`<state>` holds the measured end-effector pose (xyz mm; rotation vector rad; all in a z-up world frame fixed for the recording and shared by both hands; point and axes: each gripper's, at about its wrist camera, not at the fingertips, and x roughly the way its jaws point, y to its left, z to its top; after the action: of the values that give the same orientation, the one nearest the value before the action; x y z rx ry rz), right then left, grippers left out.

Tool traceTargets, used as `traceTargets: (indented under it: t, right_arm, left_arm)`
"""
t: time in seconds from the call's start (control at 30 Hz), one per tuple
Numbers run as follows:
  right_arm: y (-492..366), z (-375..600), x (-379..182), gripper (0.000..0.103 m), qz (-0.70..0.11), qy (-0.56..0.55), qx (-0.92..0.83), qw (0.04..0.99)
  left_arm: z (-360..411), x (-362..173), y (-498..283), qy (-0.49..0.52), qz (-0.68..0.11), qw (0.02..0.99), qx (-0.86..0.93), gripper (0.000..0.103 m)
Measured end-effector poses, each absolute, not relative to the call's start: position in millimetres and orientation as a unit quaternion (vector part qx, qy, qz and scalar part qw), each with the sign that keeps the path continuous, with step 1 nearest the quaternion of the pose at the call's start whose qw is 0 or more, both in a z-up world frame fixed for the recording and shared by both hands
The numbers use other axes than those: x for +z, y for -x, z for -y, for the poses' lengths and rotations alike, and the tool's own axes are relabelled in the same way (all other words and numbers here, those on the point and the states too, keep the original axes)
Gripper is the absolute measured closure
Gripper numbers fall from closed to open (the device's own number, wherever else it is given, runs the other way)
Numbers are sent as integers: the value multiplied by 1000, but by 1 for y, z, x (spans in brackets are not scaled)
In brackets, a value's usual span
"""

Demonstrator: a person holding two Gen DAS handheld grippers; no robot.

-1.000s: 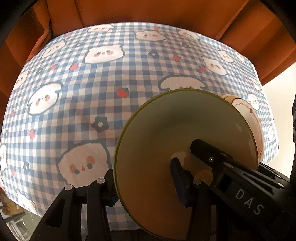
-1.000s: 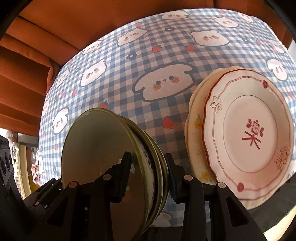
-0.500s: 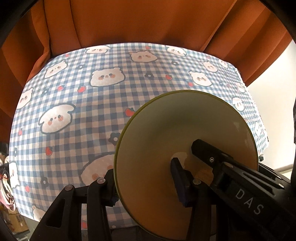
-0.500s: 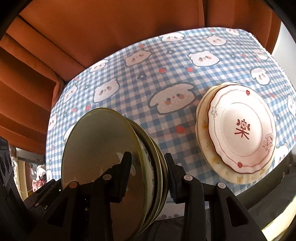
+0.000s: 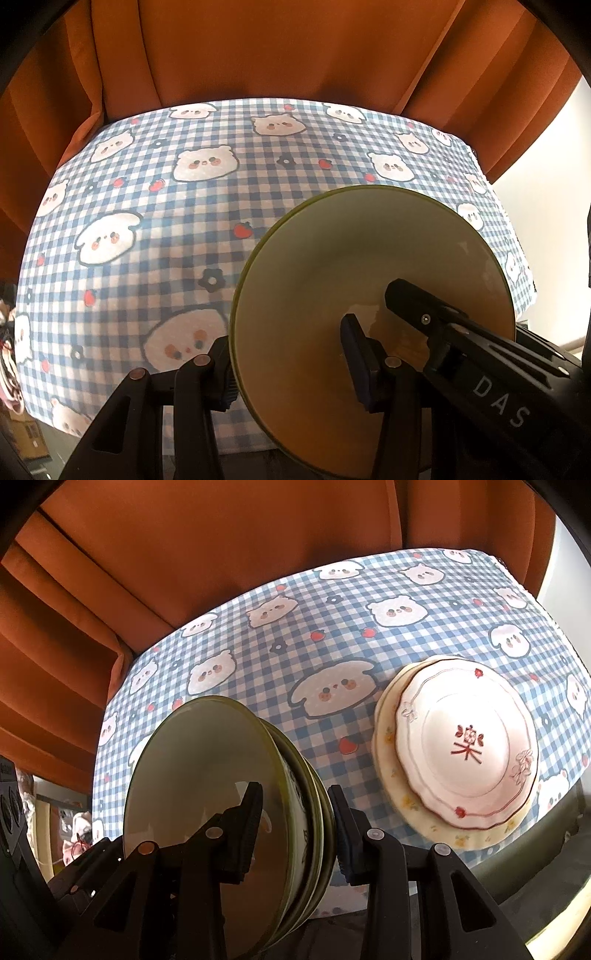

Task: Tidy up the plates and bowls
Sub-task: 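Move the held bowl stack over the red-rimmed plate with the right gripper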

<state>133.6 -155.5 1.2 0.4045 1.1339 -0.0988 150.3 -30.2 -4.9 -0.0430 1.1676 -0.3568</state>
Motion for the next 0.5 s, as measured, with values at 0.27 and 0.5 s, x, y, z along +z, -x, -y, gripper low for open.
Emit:
traceTargets:
  t: [0.27,0.5]
  right_arm:
    - [-127,201,5,64,-541,-174,-30,822]
    - [-124,234,4,64,-546,-154,-18,824]
  left_arm:
    - [71,1,-142,36,-547,825,-142,57]
    - [105,-3,-138,38,-551,824,-125,58]
